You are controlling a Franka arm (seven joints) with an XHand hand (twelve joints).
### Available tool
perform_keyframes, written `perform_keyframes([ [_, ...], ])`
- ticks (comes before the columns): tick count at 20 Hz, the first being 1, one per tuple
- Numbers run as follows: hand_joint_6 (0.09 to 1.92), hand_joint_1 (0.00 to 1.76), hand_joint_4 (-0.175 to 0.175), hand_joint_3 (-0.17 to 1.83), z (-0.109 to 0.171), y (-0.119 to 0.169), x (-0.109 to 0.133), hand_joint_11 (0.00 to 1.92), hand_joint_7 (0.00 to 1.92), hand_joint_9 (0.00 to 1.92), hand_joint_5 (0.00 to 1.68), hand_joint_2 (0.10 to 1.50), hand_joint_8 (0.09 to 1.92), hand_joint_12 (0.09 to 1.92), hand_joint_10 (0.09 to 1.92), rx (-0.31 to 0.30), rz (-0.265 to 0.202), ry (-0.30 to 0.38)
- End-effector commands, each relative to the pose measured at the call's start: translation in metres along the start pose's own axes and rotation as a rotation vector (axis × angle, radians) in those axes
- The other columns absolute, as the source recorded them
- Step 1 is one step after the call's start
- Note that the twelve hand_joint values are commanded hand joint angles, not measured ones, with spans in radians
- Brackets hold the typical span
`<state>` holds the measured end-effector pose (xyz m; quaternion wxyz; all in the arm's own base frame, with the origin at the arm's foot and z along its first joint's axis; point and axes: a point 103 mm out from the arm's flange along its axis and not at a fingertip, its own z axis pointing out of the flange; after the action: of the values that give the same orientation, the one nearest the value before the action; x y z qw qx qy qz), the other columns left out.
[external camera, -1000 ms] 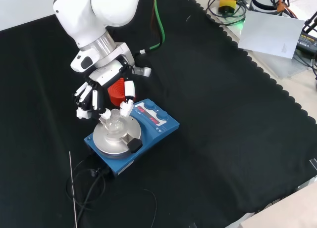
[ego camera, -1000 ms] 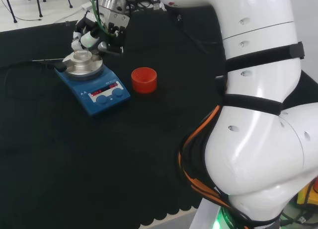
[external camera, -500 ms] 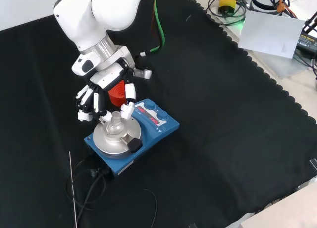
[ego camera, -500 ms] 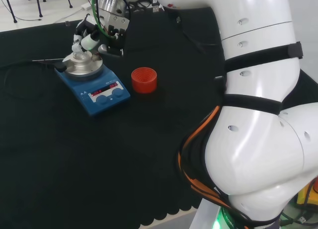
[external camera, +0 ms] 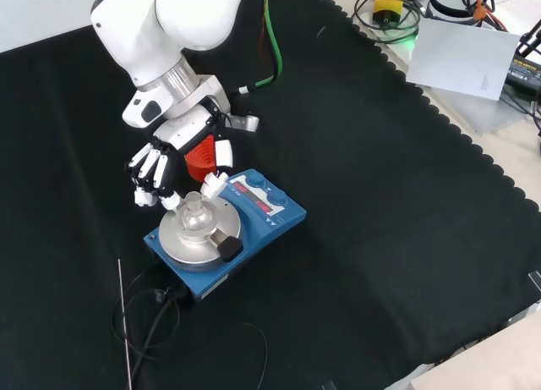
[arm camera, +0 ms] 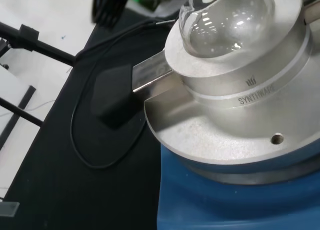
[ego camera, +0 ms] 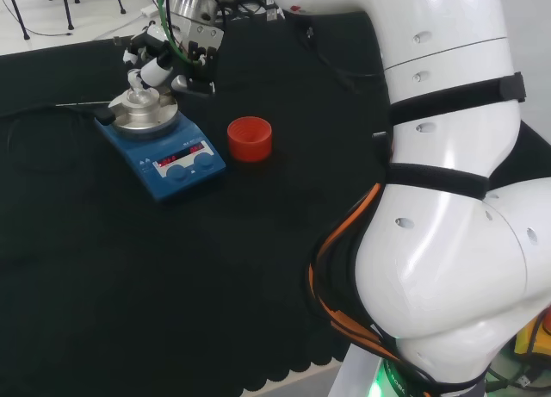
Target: Place the round-bottom flask on the heater.
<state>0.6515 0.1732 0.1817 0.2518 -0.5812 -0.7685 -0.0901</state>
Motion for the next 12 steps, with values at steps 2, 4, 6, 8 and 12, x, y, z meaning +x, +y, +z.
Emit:
perform_keyframes([
  [2, 0.48, 0.98, 0.008, 0.81, -0.004, -0.005, 0.003, 0.00, 0.15, 0.35, 0.40, 0.58, 0.57, 1.33, 0.68, 0.016, -0.003, -0.029],
  [4, 0.37, 0.97, 0.006, 0.81, -0.007, -0.007, 0.004, 0.00, 0.14, 0.34, 0.39, 0.57, 0.58, 1.32, 0.68, 0.013, -0.005, -0.031],
  [6, 0.28, 0.95, 0.006, 0.79, -0.012, -0.010, 0.005, 0.00, 0.13, 0.33, 0.39, 0.56, 0.58, 1.30, 0.68, 0.007, -0.004, -0.036],
  [8, 0.20, 0.93, 0.007, 0.77, -0.017, -0.013, 0.007, 0.00, 0.12, 0.33, 0.37, 0.56, 0.58, 1.30, 0.68, 0.002, -0.003, -0.044],
  [12, 0.12, 0.90, 0.013, 0.75, -0.025, -0.026, 0.009, 0.00, 0.12, 0.31, 0.34, 0.56, 0.59, 1.28, 0.69, -0.004, 0.007, -0.079],
])
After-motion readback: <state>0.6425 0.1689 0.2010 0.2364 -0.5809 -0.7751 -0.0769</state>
